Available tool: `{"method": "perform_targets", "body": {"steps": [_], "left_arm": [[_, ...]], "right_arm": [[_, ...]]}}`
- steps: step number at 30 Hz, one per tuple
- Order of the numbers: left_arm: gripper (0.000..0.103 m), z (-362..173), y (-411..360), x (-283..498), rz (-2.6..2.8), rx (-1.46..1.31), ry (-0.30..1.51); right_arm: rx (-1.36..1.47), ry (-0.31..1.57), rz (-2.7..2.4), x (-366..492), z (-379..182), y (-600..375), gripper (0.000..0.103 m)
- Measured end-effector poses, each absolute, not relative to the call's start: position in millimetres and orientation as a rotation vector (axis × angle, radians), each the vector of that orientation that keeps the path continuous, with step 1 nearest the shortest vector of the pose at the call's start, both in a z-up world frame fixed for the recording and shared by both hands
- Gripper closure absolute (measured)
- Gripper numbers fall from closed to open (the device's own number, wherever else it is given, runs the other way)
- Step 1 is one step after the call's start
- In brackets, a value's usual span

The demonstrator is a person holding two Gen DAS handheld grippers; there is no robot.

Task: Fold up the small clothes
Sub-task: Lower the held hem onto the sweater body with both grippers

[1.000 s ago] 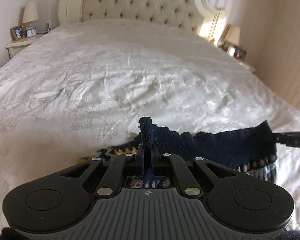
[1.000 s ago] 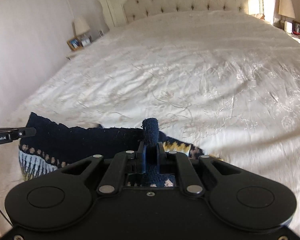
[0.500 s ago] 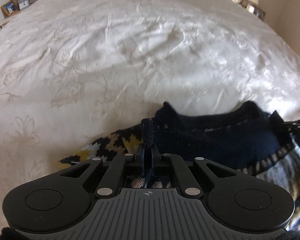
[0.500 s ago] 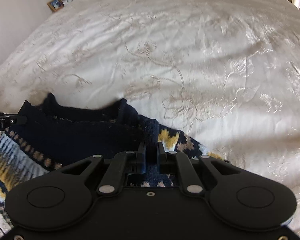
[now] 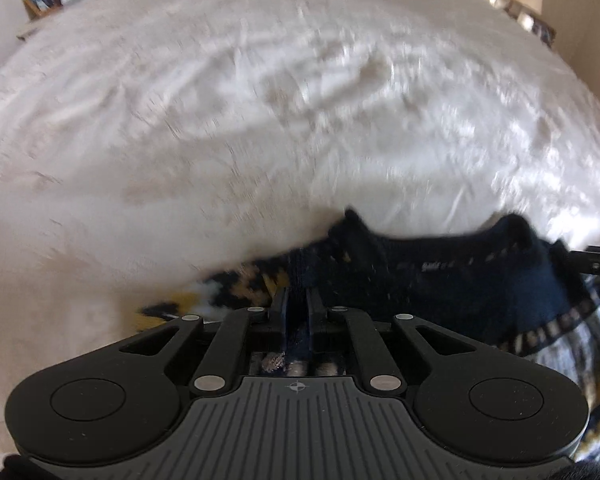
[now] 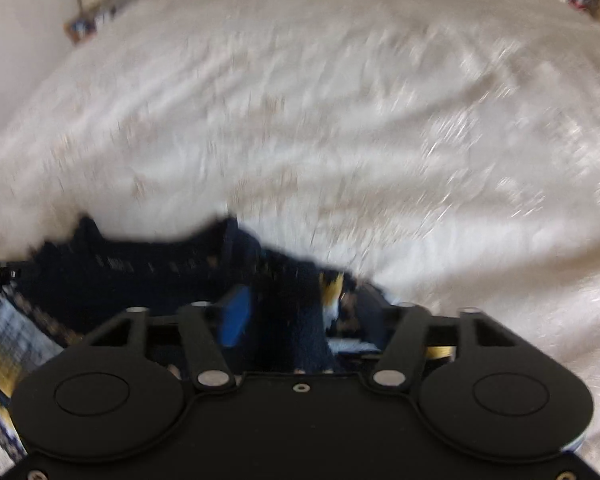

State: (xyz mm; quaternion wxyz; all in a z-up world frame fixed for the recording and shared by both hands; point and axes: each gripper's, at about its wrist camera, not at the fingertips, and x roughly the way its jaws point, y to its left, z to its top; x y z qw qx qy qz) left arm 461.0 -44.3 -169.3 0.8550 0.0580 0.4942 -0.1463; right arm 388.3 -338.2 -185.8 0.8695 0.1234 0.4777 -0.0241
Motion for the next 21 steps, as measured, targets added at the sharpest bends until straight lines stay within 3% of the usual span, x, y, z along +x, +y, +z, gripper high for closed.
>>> {"method": "perform_targets", "body": {"steps": [3, 4, 5, 7, 15, 17, 21], "left_arm": [[0.092, -144.6, -36.8, 446.6, -0.264, 0.146, 0.968], [0.092, -137.0, -35.0, 439.4, -0.260, 0.151, 0.952], [0.092, -130.5, -33.8, 431.5, -0.264, 0.147, 0.944], [0.092, -123.4, -35.3, 417.3, -0.298, 0.124, 0.952], [0.091, -173.1, -47.5, 355.9, -0.374, 0.189, 1.155], [0.091, -187.7, -36.6, 350.0, -0.333, 0.187, 1.198], [0.091, -195.2, -18.4, 349.6, -0.289, 0.114, 1.225]], "right_arm": [[0.272, 0.935, -0.052, 366.6, -165.1, -340.7, 0.039], [0.282, 0.918, -0.035, 358.4, -159.3, -341.2, 0.050], [0.287, 0.913, -0.017, 349.9, -154.9, -340.6, 0.067], [0.295, 0.933, 0.022, 334.2, -151.4, -333.6, 0.076], [0.345, 1.098, 0.036, 290.0, -186.4, -322.2, 0.079], [0.383, 1.138, -0.052, 285.3, -199.2, -335.4, 0.098], [0.456, 1.145, -0.110, 284.2, -204.5, -351.5, 0.103]]}}
